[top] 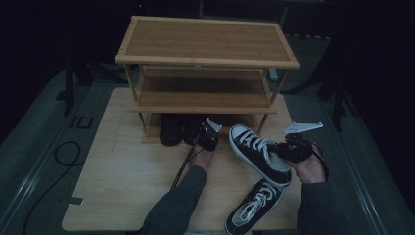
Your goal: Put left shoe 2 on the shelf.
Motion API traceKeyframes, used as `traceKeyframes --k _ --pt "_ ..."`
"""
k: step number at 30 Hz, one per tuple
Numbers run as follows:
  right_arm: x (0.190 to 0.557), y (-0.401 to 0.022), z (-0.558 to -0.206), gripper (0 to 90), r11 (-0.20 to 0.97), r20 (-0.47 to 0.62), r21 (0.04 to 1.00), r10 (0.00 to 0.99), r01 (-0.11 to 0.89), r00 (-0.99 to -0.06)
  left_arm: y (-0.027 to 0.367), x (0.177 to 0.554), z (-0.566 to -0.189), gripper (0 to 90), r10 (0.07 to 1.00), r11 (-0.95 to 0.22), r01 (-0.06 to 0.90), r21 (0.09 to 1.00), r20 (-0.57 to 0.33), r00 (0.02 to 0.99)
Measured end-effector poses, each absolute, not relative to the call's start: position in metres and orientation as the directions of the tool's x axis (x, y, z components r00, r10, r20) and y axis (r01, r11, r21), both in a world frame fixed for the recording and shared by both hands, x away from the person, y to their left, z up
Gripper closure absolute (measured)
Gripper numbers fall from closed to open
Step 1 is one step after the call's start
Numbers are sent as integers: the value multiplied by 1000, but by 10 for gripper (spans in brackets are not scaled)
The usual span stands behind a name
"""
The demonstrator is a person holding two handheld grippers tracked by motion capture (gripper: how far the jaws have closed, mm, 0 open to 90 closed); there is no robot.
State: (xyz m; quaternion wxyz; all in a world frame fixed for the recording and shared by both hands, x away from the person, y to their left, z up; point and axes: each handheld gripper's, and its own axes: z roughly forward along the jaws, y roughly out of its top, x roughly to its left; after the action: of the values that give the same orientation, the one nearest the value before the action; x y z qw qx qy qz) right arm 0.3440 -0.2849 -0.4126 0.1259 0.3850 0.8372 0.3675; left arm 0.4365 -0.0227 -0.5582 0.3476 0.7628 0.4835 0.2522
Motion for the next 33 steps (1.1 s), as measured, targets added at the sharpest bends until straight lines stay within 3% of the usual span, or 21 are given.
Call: traceKeyframes --k 33 --pt "343 -297 -374 874 445 88 756 658 480 -748 -23 437 -559 896 915 -283 561 778 44 400"
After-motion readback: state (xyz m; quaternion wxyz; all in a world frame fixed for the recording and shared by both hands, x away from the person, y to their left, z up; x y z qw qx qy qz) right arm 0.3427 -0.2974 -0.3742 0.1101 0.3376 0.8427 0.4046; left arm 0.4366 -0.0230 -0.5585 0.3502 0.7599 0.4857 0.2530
